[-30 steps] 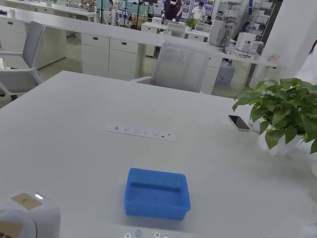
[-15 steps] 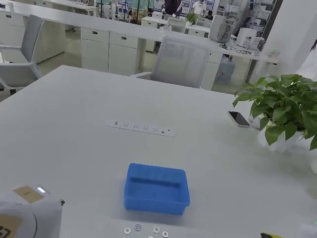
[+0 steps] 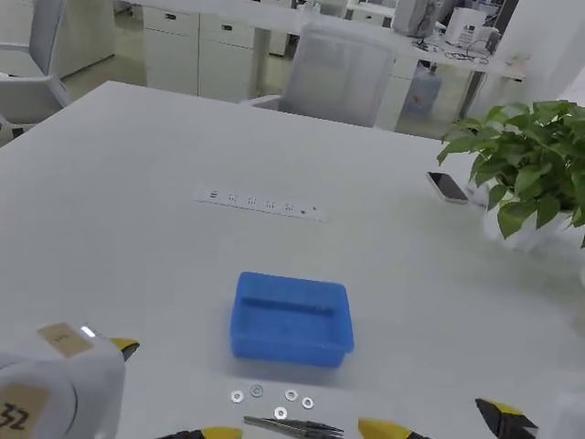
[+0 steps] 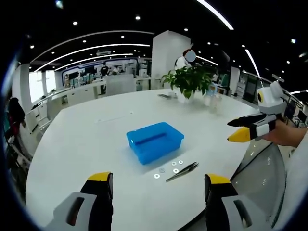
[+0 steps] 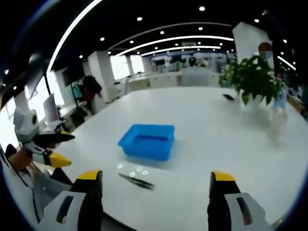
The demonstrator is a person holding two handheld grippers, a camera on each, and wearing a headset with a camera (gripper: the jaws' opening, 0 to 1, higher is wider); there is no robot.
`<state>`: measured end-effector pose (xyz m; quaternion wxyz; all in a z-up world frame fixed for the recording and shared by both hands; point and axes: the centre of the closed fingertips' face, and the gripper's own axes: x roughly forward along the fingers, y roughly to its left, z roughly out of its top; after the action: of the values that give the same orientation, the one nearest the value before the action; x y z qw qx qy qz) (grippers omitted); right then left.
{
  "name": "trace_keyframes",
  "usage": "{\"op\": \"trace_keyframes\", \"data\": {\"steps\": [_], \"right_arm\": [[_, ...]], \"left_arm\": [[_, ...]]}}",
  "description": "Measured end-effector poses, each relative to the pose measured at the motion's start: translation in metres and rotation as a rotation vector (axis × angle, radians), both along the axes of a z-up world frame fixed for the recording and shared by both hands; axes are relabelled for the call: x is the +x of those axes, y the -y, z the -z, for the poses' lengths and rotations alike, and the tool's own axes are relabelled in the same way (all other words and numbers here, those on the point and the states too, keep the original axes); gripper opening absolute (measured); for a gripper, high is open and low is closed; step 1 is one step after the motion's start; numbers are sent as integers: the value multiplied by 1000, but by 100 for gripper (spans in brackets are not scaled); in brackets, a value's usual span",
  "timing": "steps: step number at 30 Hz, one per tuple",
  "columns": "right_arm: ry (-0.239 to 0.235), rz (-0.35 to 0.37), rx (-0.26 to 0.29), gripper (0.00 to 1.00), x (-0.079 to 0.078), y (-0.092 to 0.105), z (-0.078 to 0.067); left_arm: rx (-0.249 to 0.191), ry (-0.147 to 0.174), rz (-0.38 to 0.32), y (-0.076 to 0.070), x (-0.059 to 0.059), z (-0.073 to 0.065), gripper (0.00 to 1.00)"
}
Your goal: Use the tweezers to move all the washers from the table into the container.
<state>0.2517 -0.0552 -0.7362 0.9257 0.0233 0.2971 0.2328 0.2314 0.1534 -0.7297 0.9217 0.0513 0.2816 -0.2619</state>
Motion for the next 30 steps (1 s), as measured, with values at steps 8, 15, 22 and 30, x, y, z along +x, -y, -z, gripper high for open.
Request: {"op": "trace_keyframes", "data": {"steps": [8,15,22,30], "right_arm": [[-76,5,25,81,-2,-1,18],[-122,-10,26,67,-1,-4,33],[-152,-39,-1,65,-3,-6,40],[-174,-31,-3,65,-11,-2,42]], "left_arm": [[14,-75,81,16,10,25,62],[53,-126,181,32,18,49,43],[95,-164,288,46,32,80,22],[149,-183,368,54,40,110,11]]}}
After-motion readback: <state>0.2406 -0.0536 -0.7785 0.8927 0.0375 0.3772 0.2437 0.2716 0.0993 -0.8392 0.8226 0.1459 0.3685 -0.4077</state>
